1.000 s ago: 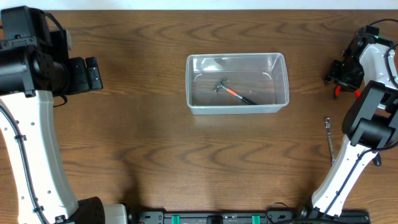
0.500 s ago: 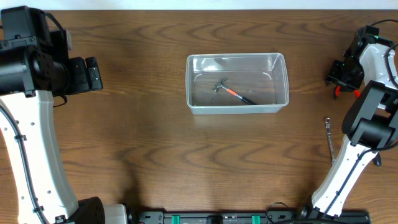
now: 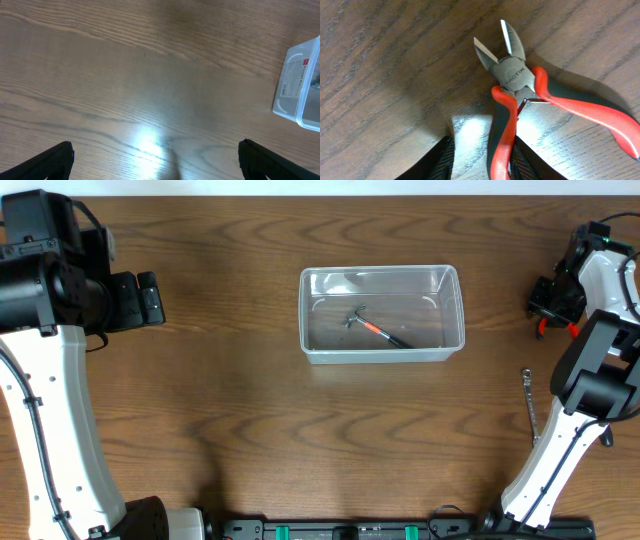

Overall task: Pack container
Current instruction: 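Close the right gripper on the pliers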

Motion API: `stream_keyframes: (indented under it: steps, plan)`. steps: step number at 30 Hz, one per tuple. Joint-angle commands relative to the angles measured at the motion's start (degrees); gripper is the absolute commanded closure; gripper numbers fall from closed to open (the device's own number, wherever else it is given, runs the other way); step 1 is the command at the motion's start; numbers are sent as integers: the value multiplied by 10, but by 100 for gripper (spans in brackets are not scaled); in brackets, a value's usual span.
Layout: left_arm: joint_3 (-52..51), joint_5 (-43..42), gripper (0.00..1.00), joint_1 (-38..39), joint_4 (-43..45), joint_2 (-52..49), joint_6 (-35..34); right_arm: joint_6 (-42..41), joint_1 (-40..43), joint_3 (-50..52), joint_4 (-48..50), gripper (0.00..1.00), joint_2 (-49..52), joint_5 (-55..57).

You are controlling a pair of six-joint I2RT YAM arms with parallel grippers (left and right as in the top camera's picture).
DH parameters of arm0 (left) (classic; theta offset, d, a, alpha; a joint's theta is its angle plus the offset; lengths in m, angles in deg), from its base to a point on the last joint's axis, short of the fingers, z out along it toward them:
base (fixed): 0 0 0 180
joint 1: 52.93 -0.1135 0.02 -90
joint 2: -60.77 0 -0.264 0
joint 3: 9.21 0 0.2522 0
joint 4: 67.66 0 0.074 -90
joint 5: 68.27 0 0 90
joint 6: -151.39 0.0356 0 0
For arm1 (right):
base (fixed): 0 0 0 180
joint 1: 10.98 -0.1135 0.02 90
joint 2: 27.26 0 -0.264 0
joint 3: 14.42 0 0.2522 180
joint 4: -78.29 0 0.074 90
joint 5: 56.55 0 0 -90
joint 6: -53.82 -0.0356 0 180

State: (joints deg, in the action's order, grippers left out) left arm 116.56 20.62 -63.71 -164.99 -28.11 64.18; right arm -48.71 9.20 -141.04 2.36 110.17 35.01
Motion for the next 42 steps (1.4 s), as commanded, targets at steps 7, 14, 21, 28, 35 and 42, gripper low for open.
stream_keyframes:
  steps: [7,14,21,28,35,42]
  plan:
    - [11,1,2,-2,-1,-2,-5,-7,6,2,-4,71,12,8]
    - [11,1,2,-2,-1,-2,-5,-5,6,2,-6,72,12,9]
    - [11,1,2,-2,-1,-2,-5,-5,6,2,-6,80,12,13]
    - [11,1,2,-2,-1,-2,-5,-5,6,2,-10,89,12,17]
    - [11,1,2,-2,-1,-2,-5,0,5,-7,-21,94,11,23]
    - [11,1,2,-2,0,-2,-5,29,-3,-55,-63,94,11,51]
